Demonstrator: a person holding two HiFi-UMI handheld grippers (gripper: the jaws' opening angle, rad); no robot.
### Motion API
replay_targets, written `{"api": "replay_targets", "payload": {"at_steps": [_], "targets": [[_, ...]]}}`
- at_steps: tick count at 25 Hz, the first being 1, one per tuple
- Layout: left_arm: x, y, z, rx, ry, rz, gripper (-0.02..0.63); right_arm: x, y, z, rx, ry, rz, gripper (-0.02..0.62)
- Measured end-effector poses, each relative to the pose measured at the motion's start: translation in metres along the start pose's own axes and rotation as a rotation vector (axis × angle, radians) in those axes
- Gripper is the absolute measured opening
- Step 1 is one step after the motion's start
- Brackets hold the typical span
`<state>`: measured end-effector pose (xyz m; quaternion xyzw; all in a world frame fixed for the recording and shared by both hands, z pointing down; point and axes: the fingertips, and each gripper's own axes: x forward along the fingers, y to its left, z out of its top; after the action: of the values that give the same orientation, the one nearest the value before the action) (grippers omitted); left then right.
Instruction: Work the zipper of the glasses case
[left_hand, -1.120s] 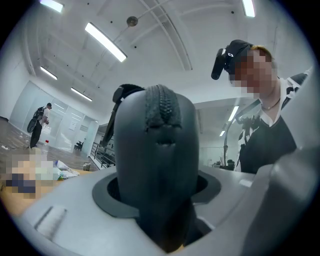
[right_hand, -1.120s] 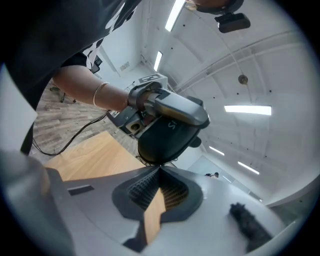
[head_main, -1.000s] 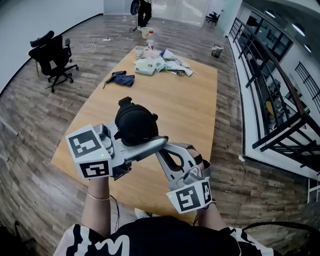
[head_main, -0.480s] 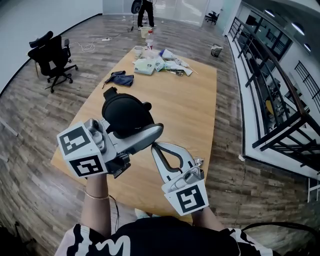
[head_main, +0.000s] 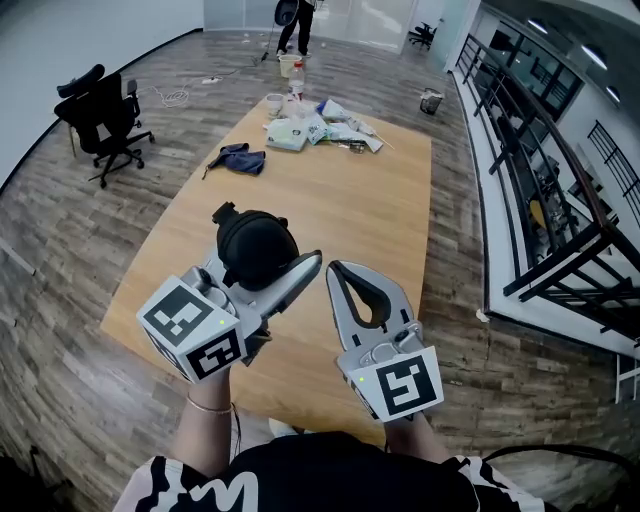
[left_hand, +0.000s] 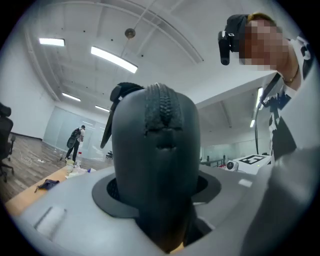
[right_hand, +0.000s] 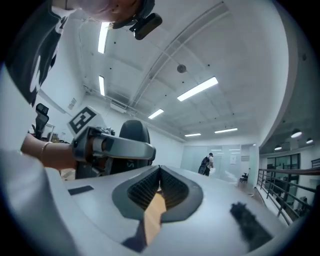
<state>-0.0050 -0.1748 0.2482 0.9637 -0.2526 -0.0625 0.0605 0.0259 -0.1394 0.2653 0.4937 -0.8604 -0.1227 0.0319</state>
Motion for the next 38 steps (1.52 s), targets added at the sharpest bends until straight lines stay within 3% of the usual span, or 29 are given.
{"api": "replay_targets", "payload": {"at_steps": [3, 7, 9, 18, 38], "targets": [[-0.004, 0.004, -0.009, -0.062, -0.056, 0.083, 0.264, 0.002, -0.011, -0.003, 0.011, 0.019, -0.051, 0.006], [-0.012, 0.021, -0.030, -0.005, -0.064, 0.346, 0.264, 0.008, -0.020, -0.006, 0.030, 0.027, -0.104, 0.006], [-0.009, 0.023, -0.042, 0.018, -0.043, 0.390, 0.264, 0.011, -0.019, -0.009, 0.024, 0.037, -0.105, 0.006], [-0.005, 0.019, -0.056, 0.185, 0.029, 0.449, 0.265, 0.008, -0.016, -0.025, 0.062, 0.053, -0.114, 0.006], [-0.002, 0.015, -0.047, 0.214, 0.001, 0.459, 0.265, 0.008, -0.018, -0.018, 0.055, 0.079, -0.102, 0.005]]}}
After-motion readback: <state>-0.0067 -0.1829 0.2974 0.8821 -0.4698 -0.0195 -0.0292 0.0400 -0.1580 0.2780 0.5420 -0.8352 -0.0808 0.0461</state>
